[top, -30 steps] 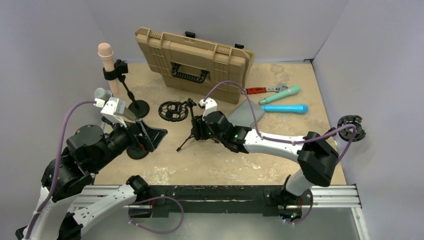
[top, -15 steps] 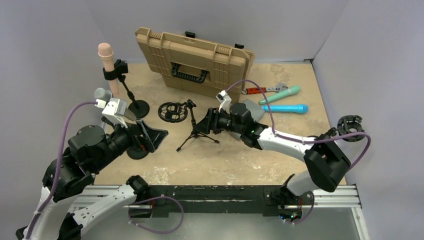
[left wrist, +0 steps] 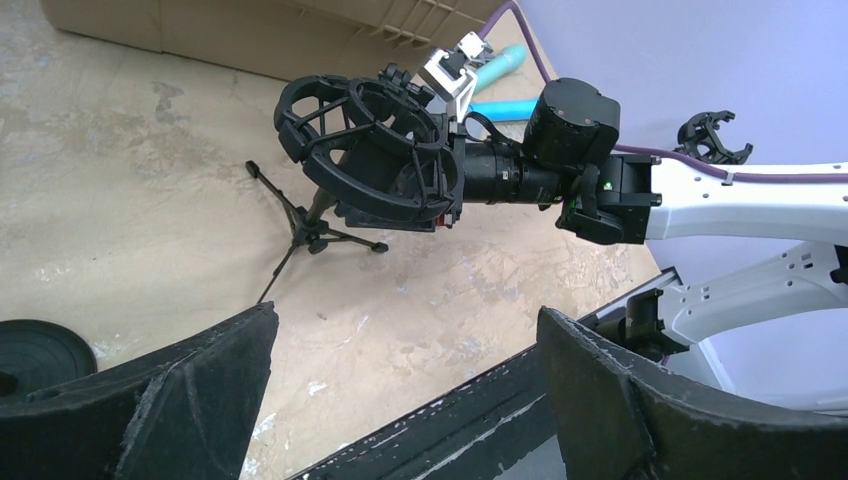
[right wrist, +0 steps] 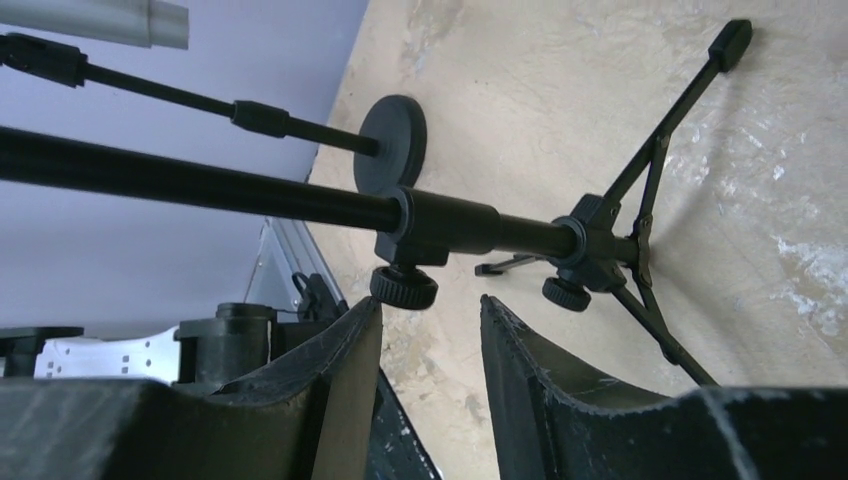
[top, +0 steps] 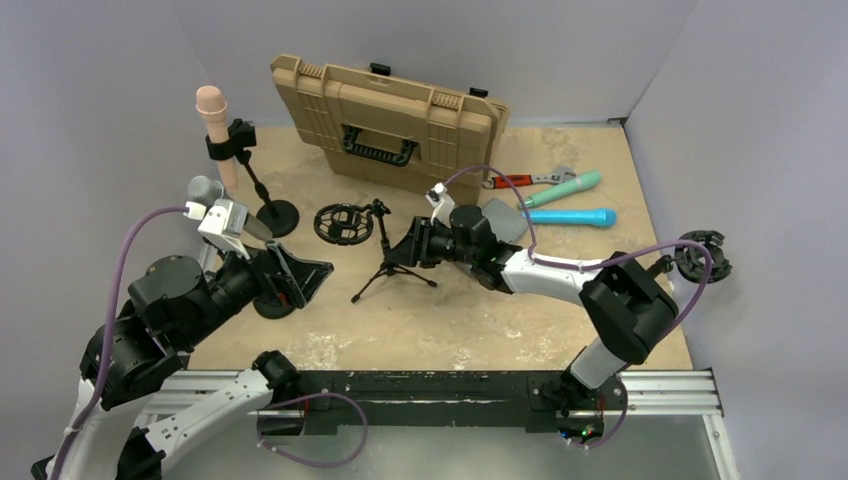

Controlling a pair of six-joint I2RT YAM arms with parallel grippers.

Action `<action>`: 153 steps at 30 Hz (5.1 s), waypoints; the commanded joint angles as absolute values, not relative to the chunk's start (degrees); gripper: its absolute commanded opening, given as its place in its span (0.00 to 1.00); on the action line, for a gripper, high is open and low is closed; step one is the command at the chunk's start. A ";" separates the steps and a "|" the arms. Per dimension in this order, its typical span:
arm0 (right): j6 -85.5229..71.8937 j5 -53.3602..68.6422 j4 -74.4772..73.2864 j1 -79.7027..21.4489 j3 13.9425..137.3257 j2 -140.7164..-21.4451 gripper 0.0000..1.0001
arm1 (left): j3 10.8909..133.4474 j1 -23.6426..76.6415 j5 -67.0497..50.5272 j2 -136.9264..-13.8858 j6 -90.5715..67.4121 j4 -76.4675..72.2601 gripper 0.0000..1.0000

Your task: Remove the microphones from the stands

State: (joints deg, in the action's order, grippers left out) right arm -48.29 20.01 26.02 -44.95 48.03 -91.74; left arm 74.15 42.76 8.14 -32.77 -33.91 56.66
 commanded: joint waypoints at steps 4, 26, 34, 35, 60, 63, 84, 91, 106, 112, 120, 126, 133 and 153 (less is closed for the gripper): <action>-46.31 17.75 25.18 -45.48 52.74 -91.96 0.40 | 73.80 42.66 7.49 -33.16 -34.63 54.68 0.98; -35.03 -14.63 -3.54 -57.50 69.27 -95.89 0.02 | 73.74 42.63 8.18 -32.52 -34.68 55.18 0.98; -31.70 -22.55 -8.07 -60.42 71.38 -95.64 0.08 | 73.95 42.63 9.32 -31.74 -34.72 55.52 0.98; -30.71 -22.40 -7.75 -60.53 71.07 -95.28 0.11 | 73.92 42.67 9.54 -31.65 -34.72 55.47 0.98; -29.61 8.91 5.46 -47.29 66.76 -74.65 0.78 | 74.05 42.67 10.67 -30.80 -35.42 53.91 0.97; -29.60 9.64 4.42 -47.29 73.02 -78.41 0.79 | 74.14 42.69 9.93 -30.94 -35.73 53.85 0.97; -27.32 -1.44 2.26 -51.24 73.56 -92.03 0.70 | 75.07 42.65 9.58 -30.85 -34.85 55.82 0.97; -25.79 -5.99 1.46 -51.25 70.29 -92.71 0.70 | 75.06 42.64 10.40 -30.67 -34.60 56.38 0.97; -26.06 -6.73 2.13 -51.24 67.24 -91.87 0.72 | 74.92 42.63 10.20 -31.72 -34.38 56.08 0.97; -23.02 -6.12 5.39 -51.76 64.56 -85.72 0.76 | 75.13 42.65 10.96 -31.73 -33.87 56.30 0.98; -24.31 -21.00 8.69 -63.28 56.04 -80.54 0.82 | 75.45 42.65 15.68 -27.67 -32.68 54.87 0.98; -30.94 -32.28 9.52 -69.98 53.29 -85.50 0.83 | 75.96 42.64 17.69 -27.00 -32.29 55.62 0.98; -32.33 -36.67 10.06 -71.10 62.73 -101.77 0.84 | 75.55 42.63 17.27 -26.83 -33.47 55.16 0.98; -30.31 -42.24 15.47 -56.77 67.14 -115.49 0.83 | 90.35 42.65 29.83 -29.71 -25.42 71.49 0.99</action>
State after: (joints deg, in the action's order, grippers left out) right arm -31.31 -38.22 12.64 -60.01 65.87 -115.55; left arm 86.48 42.76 24.82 -28.86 -28.49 68.77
